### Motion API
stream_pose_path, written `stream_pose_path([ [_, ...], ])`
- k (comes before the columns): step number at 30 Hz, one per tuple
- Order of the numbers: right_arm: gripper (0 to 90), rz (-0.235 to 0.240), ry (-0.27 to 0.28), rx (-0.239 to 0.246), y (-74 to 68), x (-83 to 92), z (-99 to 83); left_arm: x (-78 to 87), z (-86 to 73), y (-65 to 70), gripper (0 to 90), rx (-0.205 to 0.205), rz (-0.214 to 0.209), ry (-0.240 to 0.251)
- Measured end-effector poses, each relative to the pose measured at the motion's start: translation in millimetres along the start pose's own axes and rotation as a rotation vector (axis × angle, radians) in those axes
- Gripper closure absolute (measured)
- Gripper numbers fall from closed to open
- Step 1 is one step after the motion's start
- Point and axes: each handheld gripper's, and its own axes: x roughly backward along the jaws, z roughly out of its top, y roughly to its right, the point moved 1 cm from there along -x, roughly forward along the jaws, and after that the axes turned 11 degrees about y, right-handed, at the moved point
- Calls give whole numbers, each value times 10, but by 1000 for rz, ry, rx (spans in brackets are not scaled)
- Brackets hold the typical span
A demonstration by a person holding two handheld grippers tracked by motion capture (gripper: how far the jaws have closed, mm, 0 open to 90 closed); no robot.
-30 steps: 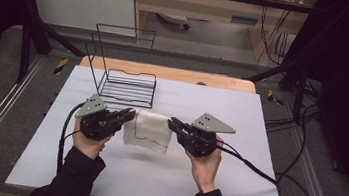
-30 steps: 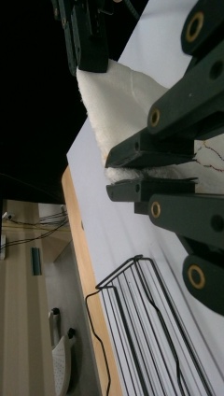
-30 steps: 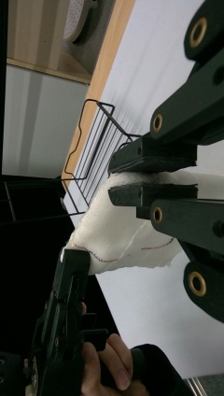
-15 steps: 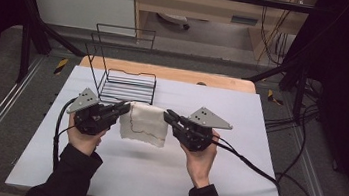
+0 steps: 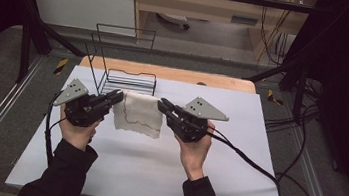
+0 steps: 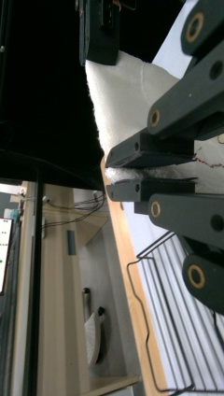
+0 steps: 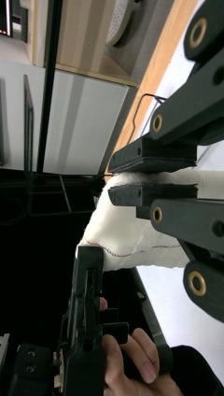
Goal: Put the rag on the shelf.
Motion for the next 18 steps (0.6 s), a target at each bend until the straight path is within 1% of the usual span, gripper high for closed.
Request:
stream_pose_path([
  [8,833,-4,25,16,-22,-122,131,11,120,-71,826,-5,17,36],
  [18,833,-5,45,27,-28,-244,251,-11,253,-160,826,-13,36,61],
])
